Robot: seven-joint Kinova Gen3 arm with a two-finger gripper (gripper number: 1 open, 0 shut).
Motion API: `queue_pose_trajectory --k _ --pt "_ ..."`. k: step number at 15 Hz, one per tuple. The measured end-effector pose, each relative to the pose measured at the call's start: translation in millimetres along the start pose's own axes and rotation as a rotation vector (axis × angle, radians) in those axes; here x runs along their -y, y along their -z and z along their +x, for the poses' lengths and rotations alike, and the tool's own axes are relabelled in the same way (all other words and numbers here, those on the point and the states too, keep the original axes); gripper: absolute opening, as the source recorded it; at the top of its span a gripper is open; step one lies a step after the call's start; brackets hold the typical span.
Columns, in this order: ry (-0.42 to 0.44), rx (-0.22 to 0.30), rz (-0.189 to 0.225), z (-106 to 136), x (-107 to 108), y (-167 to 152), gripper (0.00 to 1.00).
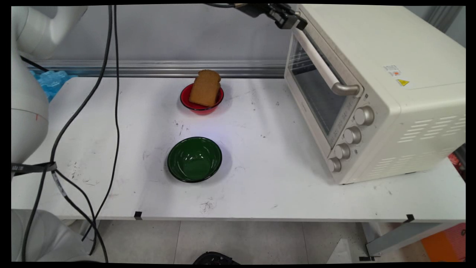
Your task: Open the oven
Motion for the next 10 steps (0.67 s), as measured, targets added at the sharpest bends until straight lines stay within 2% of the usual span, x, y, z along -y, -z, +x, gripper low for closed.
queue_pose_trajectory --k 10 --pt "-0.073 0.100 -0.035 39 0 -21 0.00"
